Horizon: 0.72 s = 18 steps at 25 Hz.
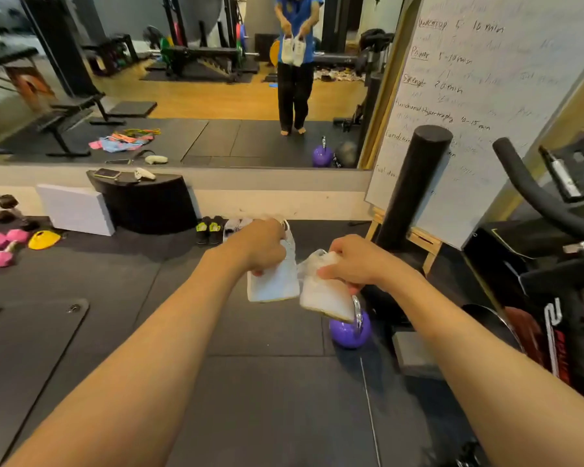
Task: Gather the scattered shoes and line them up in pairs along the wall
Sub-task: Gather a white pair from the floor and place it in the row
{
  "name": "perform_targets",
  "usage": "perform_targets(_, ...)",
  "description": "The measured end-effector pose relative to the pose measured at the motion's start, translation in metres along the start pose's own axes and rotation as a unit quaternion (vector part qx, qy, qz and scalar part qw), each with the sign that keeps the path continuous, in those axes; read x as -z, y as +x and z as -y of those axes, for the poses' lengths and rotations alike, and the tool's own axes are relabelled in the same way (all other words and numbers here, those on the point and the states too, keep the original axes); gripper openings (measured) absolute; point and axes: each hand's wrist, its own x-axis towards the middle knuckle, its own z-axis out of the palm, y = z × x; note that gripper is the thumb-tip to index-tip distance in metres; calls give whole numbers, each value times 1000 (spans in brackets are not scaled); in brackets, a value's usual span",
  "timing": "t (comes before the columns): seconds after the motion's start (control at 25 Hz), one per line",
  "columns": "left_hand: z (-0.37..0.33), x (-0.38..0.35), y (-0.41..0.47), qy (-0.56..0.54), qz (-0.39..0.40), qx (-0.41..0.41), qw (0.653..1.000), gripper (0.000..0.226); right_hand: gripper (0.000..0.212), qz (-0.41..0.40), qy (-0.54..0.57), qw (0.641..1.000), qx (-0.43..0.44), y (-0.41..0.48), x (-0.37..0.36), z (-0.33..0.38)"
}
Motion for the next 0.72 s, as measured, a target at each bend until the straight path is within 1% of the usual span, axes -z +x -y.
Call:
perform_targets(0.08, 7, 4, 60, -15, 26, 4, 1000, 18, 37, 37, 53, 998, -21, 52, 18, -16)
perform_targets(0.2, 24, 2, 157, -48, 77, 16, 996, 5, 37, 86, 71, 993, -35, 145, 42, -46)
perform_targets(0.24, 30, 1, 190, -69, 95, 27, 993, 11, 37, 98, 69, 992, -39, 179, 50, -56)
perform_targets(0.28, 35, 2, 222, -78, 112, 38, 990, 22, 37, 109, 64, 991, -48, 211, 59, -63)
perform_targets(0.36, 46, 2, 270, -66, 137, 45, 987, 38, 39, 124, 51, 989, -56, 262, 70, -73)
perform_targets(0.52, 72, 9, 377, -20, 117, 35, 992, 47, 47, 110, -15, 993, -26, 374, 101, -84)
perform_targets(0.72, 110, 23, 506, -8, 88, 11, 996, 46, 46, 102, 7, 995, -7, 495, 122, -96)
